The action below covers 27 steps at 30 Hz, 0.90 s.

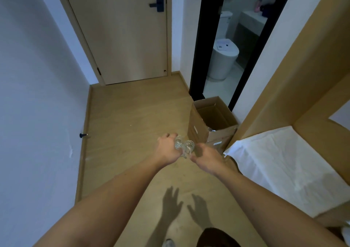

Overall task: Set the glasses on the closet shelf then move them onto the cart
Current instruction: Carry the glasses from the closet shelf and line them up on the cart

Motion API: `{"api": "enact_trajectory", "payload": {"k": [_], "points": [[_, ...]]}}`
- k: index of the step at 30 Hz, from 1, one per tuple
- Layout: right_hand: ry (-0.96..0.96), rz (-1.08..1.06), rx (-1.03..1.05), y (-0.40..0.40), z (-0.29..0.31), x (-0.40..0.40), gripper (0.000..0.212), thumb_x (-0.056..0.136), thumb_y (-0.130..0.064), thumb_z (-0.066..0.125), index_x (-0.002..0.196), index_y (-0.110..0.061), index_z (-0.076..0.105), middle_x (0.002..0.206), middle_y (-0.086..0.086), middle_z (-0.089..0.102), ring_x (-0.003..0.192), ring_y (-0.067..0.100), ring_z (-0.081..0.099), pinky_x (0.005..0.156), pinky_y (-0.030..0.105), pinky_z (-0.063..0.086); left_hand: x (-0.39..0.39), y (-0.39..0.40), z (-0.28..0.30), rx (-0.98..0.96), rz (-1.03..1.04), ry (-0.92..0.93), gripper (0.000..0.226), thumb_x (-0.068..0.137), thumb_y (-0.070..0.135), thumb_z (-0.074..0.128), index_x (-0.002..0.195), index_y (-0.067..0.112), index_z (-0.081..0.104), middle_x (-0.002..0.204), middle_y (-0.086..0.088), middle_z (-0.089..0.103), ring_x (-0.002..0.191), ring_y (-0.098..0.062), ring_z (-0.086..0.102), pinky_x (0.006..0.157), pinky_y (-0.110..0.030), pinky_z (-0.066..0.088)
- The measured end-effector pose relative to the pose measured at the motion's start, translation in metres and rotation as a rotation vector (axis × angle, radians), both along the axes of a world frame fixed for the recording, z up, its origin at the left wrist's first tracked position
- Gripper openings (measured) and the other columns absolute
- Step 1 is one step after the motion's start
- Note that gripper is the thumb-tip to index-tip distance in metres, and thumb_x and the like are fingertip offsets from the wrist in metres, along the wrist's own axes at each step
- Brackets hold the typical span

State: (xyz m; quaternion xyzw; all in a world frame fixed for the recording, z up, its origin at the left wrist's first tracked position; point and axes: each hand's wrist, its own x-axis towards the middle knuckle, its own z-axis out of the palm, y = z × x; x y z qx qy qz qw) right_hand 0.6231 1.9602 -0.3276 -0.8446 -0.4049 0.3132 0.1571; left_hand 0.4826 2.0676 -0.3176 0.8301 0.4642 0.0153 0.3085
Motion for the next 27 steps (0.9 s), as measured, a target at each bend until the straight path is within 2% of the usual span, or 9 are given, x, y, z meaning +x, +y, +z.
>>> {"api": "enact_trajectory", "payload": {"k": [4, 8, 16, 20, 24, 27], "points": [[0.001, -0.017, -0.044, 0.022, -0.008, 0.02, 0.059, 0.089, -0.047, 0.067, 0.142, -0.027, 0.051, 0.13, 0.009, 0.064, 0.123, 0.029, 0.058, 0.093, 0.03, 0.045, 0.017, 0.025, -0.013, -0.044, -0.01, 0.017, 0.068, 0.085, 0.037, 0.074, 0.146, 0.02, 0.05, 0.14, -0.014, 0.053, 0.131, -0.038, 0.049, 0.107, -0.038, 0.044], [0.03, -0.034, -0.071, 0.046, -0.022, 0.046, 0.055, 0.09, -0.042, 0.069, 0.14, -0.025, 0.053, 0.133, 0.006, 0.063, 0.123, 0.028, 0.057, 0.086, 0.028, 0.043, 0.039, 0.052, -0.026, -0.063, -0.016, 0.04, 0.073, 0.083, 0.041, 0.075, 0.147, 0.019, 0.048, 0.143, -0.014, 0.051, 0.131, -0.037, 0.049, 0.108, -0.038, 0.043], [0.131, -0.062, -0.109, 0.118, -0.063, 0.121, 0.059, 0.091, -0.046, 0.068, 0.144, -0.028, 0.05, 0.133, 0.003, 0.063, 0.124, 0.026, 0.057, 0.093, 0.03, 0.044, 0.111, 0.12, -0.059, -0.118, -0.029, 0.125, 0.071, 0.087, 0.041, 0.072, 0.148, 0.019, 0.046, 0.145, -0.015, 0.05, 0.133, -0.035, 0.047, 0.11, -0.035, 0.039], [0.205, -0.059, -0.164, 0.151, -0.087, 0.158, 0.054, 0.092, -0.041, 0.068, 0.138, -0.018, 0.055, 0.123, 0.01, 0.069, 0.107, 0.026, 0.065, 0.093, 0.034, 0.049, 0.149, 0.148, -0.072, -0.163, -0.018, 0.167, 0.074, 0.087, 0.044, 0.072, 0.15, 0.019, 0.043, 0.148, -0.016, 0.046, 0.135, -0.035, 0.046, 0.11, -0.036, 0.04], [0.227, -0.082, -0.209, 0.17, -0.115, 0.179, 0.054, 0.091, -0.039, 0.069, 0.138, -0.016, 0.054, 0.129, 0.011, 0.064, 0.12, 0.029, 0.059, 0.096, 0.033, 0.046, 0.179, 0.169, -0.092, -0.223, 0.017, 0.179, 0.066, 0.089, 0.038, 0.071, 0.147, 0.017, 0.047, 0.145, -0.015, 0.051, 0.132, -0.033, 0.048, 0.104, -0.03, 0.037], [0.274, -0.098, -0.23, 0.178, -0.139, 0.189, 0.052, 0.091, -0.037, 0.07, 0.137, -0.016, 0.054, 0.129, 0.009, 0.064, 0.121, 0.028, 0.059, 0.096, 0.033, 0.046, 0.195, 0.179, -0.109, -0.288, 0.064, 0.174, 0.064, 0.09, 0.035, 0.071, 0.147, 0.019, 0.048, 0.145, -0.011, 0.051, 0.134, -0.028, 0.046, 0.102, -0.024, 0.034]]}}
